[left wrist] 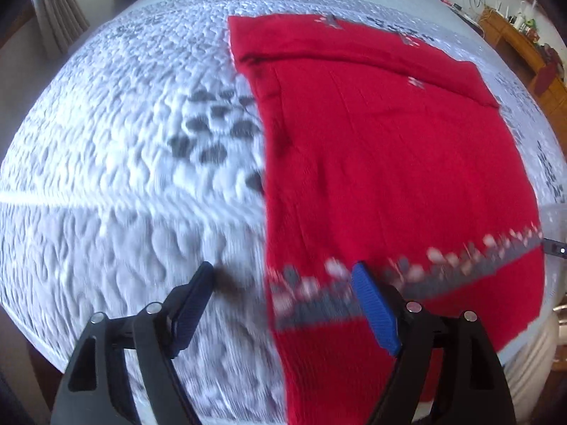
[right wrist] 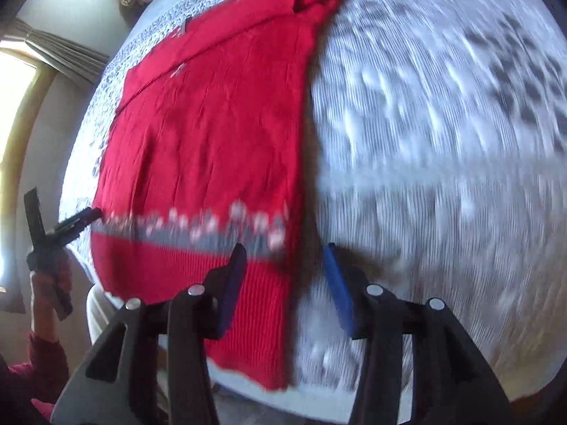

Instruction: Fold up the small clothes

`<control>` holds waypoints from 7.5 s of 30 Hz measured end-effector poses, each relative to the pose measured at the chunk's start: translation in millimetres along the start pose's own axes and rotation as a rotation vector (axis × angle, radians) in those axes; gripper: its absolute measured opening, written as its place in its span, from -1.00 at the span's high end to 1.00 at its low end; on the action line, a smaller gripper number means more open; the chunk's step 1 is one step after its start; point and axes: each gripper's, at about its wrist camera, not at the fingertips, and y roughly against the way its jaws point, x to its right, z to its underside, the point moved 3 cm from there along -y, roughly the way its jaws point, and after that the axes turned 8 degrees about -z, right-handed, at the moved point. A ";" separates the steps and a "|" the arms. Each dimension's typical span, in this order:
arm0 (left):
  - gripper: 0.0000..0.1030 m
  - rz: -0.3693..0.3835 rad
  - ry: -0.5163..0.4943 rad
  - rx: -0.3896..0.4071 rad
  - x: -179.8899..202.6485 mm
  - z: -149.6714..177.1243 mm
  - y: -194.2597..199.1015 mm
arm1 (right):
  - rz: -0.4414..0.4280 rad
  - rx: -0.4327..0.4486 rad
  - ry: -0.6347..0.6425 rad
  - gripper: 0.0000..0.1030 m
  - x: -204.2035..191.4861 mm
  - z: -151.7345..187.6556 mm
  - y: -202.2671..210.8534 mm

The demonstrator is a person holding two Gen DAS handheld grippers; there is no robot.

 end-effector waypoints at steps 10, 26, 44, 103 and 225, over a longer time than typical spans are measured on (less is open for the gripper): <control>-0.53 0.098 0.015 -0.039 2.8 54.1 18.7 | -0.066 -0.046 0.002 0.10 -9.8 48.9 -2.9; 0.85 0.292 0.182 -0.122 -16.4 88.3 24.9 | -0.190 -0.052 -0.008 0.84 -20.4 57.1 -8.9; 0.85 0.392 0.300 0.049 -50.4 -19.4 50.2 | -0.360 0.074 -0.027 0.85 -38.0 -60.5 50.6; 0.92 0.212 -0.051 0.136 -8.2 -151.9 -49.9 | -0.163 -0.011 0.150 0.92 -14.5 -197.5 -28.0; 0.71 0.234 0.189 -0.106 23.9 29.2 5.0 | 0.011 -0.107 -0.019 0.81 20.5 -10.0 17.2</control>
